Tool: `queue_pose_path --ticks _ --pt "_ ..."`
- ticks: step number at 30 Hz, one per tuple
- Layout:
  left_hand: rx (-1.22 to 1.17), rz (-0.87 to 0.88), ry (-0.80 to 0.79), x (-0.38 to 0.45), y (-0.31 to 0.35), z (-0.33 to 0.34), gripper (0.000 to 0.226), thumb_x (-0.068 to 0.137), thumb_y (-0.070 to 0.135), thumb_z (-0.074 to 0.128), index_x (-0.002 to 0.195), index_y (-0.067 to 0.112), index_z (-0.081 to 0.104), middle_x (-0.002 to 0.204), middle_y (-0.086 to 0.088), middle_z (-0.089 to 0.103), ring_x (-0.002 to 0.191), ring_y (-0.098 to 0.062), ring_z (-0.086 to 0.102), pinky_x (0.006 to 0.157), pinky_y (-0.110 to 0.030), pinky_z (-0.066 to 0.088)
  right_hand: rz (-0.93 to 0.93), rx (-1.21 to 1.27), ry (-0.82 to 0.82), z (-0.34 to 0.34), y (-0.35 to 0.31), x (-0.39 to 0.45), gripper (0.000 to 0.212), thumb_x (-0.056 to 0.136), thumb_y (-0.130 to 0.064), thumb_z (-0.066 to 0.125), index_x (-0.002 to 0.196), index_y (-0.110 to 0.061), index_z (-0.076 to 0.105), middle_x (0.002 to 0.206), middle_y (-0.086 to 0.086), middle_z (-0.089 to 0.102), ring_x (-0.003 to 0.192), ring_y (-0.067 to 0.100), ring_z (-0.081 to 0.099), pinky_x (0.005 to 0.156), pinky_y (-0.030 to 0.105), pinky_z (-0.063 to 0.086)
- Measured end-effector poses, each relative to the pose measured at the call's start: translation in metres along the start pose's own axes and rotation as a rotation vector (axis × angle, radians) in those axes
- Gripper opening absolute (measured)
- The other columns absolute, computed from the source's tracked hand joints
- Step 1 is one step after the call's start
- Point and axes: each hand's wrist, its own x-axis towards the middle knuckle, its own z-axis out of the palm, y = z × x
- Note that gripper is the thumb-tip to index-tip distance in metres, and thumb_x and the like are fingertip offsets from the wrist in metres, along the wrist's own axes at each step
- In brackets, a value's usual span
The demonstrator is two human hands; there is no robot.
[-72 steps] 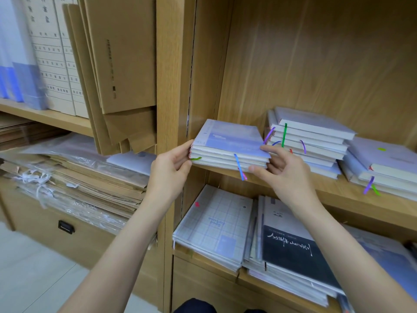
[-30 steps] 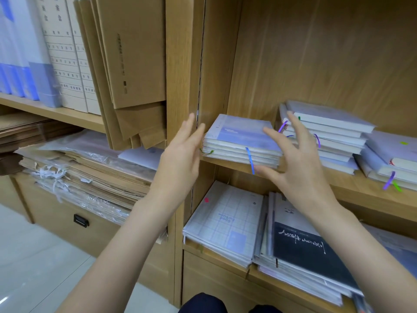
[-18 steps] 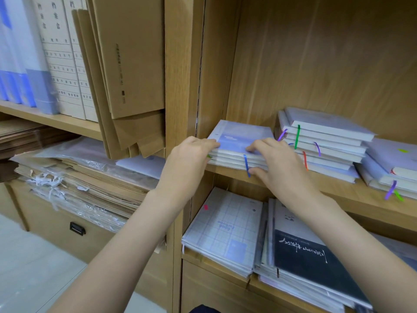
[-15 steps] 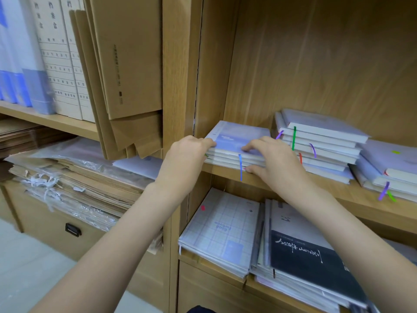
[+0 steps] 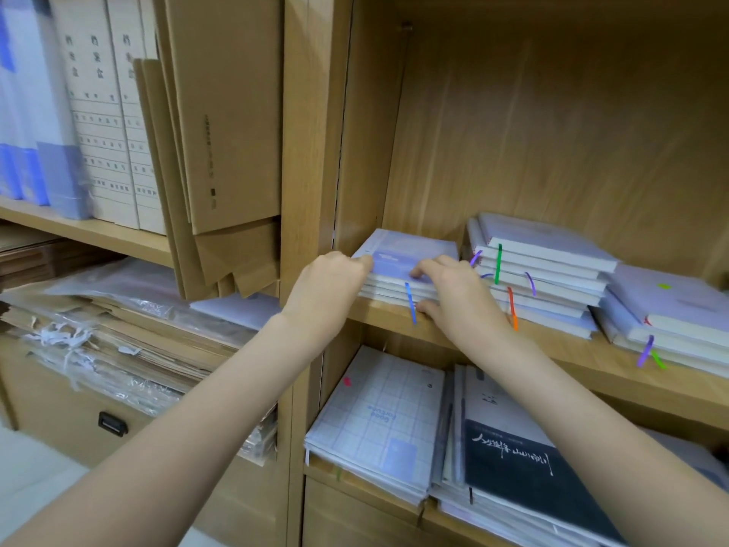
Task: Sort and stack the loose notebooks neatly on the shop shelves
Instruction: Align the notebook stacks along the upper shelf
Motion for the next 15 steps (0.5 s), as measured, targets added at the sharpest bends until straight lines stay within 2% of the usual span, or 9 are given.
queue_pose_path --ticks 4,9,15 --pt "0.131 0.078 -0.044 0.014 0.001 0.002 0.033 0.090 -0.003 0.046 0.120 0.008 0.039 0.105 -0.008 0.059 0.096 -0.028 0.058 0.065 -0.029 0.034 0.033 0.000 0.006 0.007 -0.001 0.012 0.038 0.085 -0.009 0.062 0.122 -0.016 0.053 0.123 0.004 0.052 0.110 0.027 0.044 0.090 0.031 0.034" --pt "0.194 0.123 -0.123 0.040 0.000 0.010 0.044 0.087 -0.008 0.045 0.129 0.004 0.034 0.112 -0.012 0.059 0.098 -0.032 0.060 0.073 -0.033 0.045 0.101 -0.005 0.008 0.019 -0.001 0.034 0.037 0.087 -0.005 0.058 0.121 -0.015 0.052 0.121 0.006 0.051 0.111 0.029 0.043 0.086 0.037 0.043" --pt "0.235 0.164 -0.114 0.056 0.007 0.027 0.035 0.091 -0.004 0.038 0.126 0.002 0.036 0.115 -0.013 0.058 0.103 -0.031 0.059 0.074 -0.034 0.045 0.148 0.028 0.012 0.028 0.006 0.049 0.035 0.086 0.001 0.055 0.117 -0.015 0.053 0.119 0.007 0.052 0.111 0.030 0.043 0.083 0.039 0.046"
